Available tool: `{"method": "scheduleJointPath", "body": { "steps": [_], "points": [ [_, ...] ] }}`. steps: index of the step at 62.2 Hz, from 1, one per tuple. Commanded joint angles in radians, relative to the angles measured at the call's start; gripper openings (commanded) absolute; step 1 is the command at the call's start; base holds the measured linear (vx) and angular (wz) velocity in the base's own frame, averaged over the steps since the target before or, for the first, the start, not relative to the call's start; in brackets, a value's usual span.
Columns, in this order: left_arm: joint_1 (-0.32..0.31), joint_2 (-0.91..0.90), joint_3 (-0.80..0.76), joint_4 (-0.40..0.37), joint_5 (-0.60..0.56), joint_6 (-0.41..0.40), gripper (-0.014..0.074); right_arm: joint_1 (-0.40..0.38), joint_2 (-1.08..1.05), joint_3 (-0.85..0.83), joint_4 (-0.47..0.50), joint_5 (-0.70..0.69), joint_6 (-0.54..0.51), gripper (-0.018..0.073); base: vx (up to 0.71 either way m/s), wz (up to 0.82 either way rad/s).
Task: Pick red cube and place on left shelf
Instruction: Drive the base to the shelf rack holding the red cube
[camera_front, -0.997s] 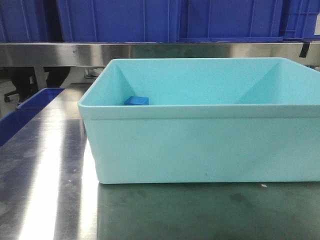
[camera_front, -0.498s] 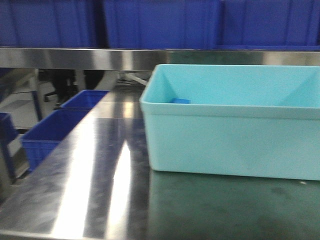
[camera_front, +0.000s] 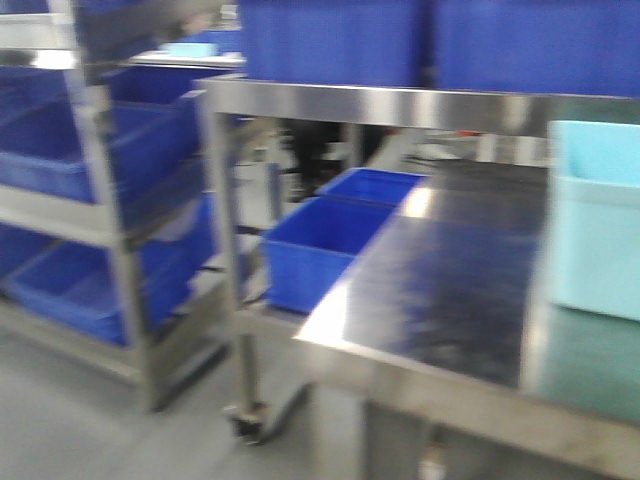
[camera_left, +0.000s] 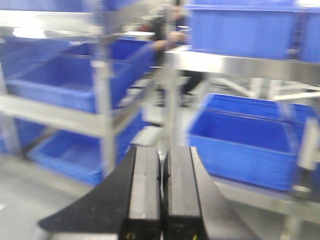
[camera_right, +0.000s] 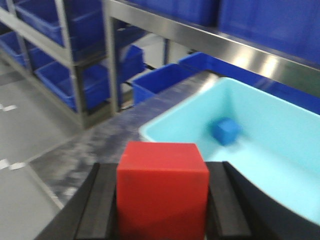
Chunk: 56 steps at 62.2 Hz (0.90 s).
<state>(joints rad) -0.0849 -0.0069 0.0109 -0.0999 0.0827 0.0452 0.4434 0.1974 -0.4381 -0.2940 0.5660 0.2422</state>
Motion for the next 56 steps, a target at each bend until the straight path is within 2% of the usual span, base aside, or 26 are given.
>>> {"method": "scheduleJointPath", "body": {
  "steps": [1, 26, 56],
  "points": [
    [-0.004, -0.012, 0.024, -0.001, -0.089, -0.005, 0.0101, -0.002, 0.013, -0.026, -0.026, -0.080, -0.009, 0.0123, -0.17, 0.98],
    [-0.004, -0.012, 0.024, -0.001, -0.089, -0.005, 0.0102, -0.002, 0.013, -0.026, -0.026, -0.080, -0.009, 0.0123, -0.17, 0.91],
    [-0.004, -0.012, 0.024, -0.001, -0.089, -0.005, 0.0101, -0.002, 0.013, -0.026, -0.026, -0.079, -0.009, 0.0123, -0.07, 1.08]
  ]
}}
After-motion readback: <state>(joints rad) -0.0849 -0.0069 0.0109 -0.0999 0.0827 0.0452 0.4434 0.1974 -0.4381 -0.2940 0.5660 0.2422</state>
